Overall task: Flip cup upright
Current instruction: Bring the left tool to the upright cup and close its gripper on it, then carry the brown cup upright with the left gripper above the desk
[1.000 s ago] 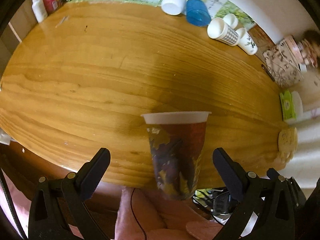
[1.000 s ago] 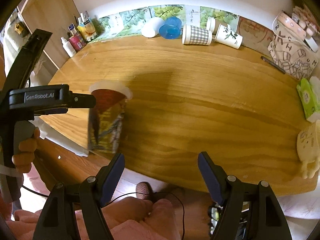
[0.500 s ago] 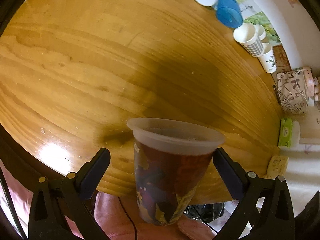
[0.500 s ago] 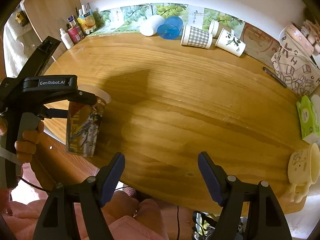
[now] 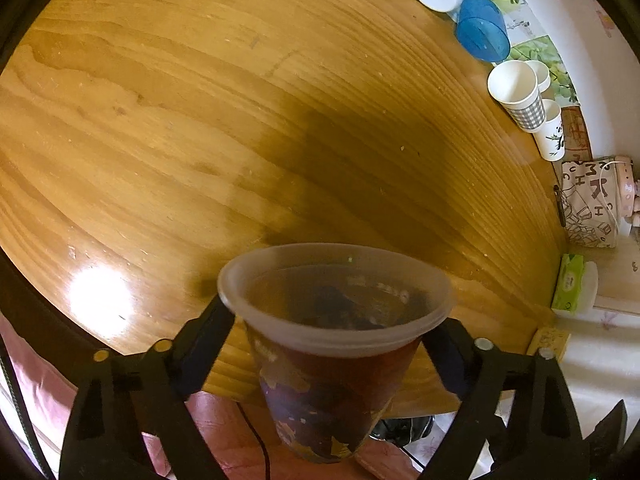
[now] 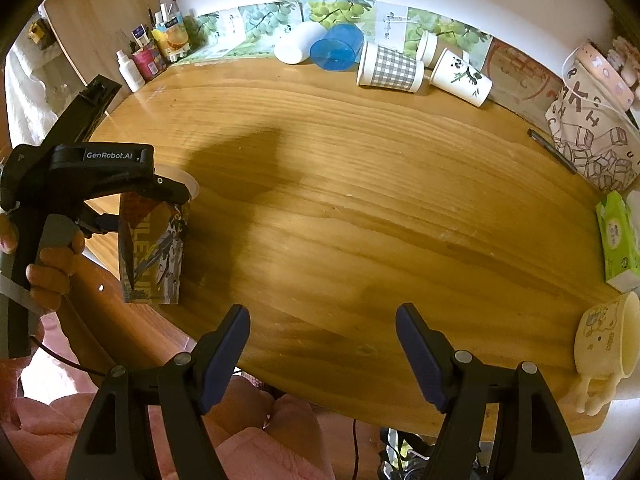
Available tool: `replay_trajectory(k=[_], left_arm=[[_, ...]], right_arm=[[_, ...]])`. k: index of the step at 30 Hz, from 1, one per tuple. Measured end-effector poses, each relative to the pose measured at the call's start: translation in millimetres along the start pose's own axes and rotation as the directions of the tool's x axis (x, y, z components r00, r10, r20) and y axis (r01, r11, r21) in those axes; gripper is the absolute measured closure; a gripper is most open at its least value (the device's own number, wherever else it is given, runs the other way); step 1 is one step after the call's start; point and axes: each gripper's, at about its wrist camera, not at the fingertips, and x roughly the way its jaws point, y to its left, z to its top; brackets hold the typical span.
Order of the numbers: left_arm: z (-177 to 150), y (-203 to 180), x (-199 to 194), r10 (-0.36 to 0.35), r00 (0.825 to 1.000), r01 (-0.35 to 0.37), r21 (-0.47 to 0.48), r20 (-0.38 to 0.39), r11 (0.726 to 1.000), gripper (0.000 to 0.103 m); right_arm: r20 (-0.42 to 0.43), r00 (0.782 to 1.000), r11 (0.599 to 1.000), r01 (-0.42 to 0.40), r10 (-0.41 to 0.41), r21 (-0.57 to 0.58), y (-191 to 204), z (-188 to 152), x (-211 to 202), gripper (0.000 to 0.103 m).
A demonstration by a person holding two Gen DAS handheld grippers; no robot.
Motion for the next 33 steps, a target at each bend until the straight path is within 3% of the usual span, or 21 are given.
replay_trajectory(k=[2,13,20,29,33], left_arm=[[-0.2,-1.9,-0.5,0.009,1.000,-0.009,0.013,0.004,1.000,0.022],[-9.6,-11.7,-4.5,0.045,0.999,-0.047,0.103,0.027,0.994,0.024],[-17.4,-32.6,-11.2,0.101,0.989,-0.122,0.211,0.109,0.970,0.024],[-22.5,-47.6,-13.3,0.127,0.972,-0.172,0.234,0.197,0.957,0.024],[-24.5,-56.1,-17.4,0.124,0.957,-0.191,0.250,0.262,0.949,0.024]], right_arm=[[-0.002,1.000,1.000,0.000,0.000,0.003,-1.6,-1.6,0.1,0.027],[0.003,1.000,1.000,0.002,-0.002,0.006,-8.4,-10.5,-3.3,0.027],[0.009,1.000,1.000,-0.006,0.006,0.009,-12.1,-15.8,-4.5,0.027],[0.029,1.000,0.999,-0.006,0.005,0.032,-20.4,-25.6,-10.4,0.027],[0.035,0.999,0.999,0.000,-0.002,0.051,-24.2,-30.2,-13.8,0.027]])
